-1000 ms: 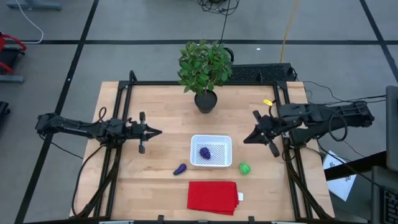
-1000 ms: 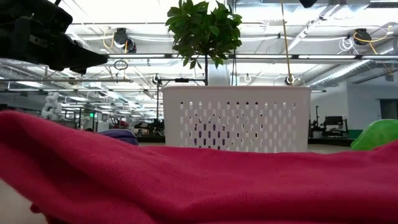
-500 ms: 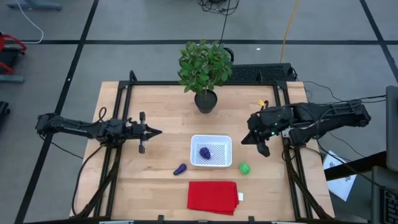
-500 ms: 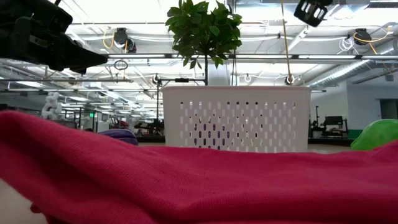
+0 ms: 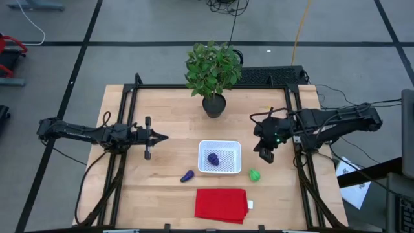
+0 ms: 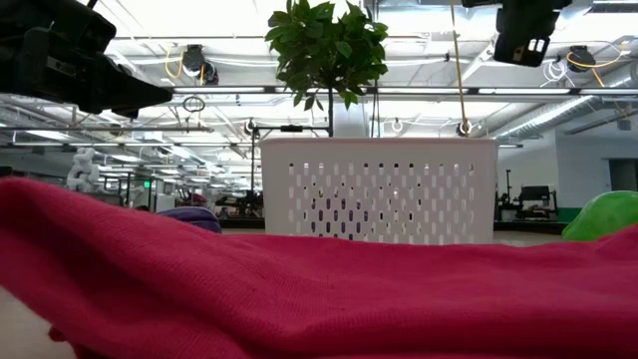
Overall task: Pick and placing Produce into tupperware
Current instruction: Put the green pear into the white bin
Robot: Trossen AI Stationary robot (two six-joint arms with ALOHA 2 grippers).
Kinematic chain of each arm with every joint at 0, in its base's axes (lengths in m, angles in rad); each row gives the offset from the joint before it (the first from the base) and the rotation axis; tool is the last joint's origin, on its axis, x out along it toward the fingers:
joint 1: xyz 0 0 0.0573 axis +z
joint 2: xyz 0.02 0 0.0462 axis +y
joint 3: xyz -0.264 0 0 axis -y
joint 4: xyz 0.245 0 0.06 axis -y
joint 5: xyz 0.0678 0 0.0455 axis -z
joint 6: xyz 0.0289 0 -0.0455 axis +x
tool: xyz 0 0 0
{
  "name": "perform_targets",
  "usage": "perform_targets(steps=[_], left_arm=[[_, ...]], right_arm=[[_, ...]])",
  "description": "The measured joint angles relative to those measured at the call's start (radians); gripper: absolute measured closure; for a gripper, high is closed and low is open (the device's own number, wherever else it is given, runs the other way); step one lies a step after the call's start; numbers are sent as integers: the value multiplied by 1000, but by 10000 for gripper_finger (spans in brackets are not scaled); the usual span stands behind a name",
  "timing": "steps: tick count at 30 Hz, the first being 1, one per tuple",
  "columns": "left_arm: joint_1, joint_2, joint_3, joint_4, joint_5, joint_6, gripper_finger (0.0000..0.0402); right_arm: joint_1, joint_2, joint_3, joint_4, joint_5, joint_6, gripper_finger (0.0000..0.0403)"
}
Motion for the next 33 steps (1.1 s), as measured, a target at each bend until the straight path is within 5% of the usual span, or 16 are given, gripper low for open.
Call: perform_targets(steps=[21, 33], left_arm=[[0, 0, 0, 0, 0, -10, 376], [0, 0, 0, 0, 0, -3, 376]], right_arm=[[215, 72, 0, -25, 40, 175, 403], [230, 122, 0, -24, 26, 257, 403]])
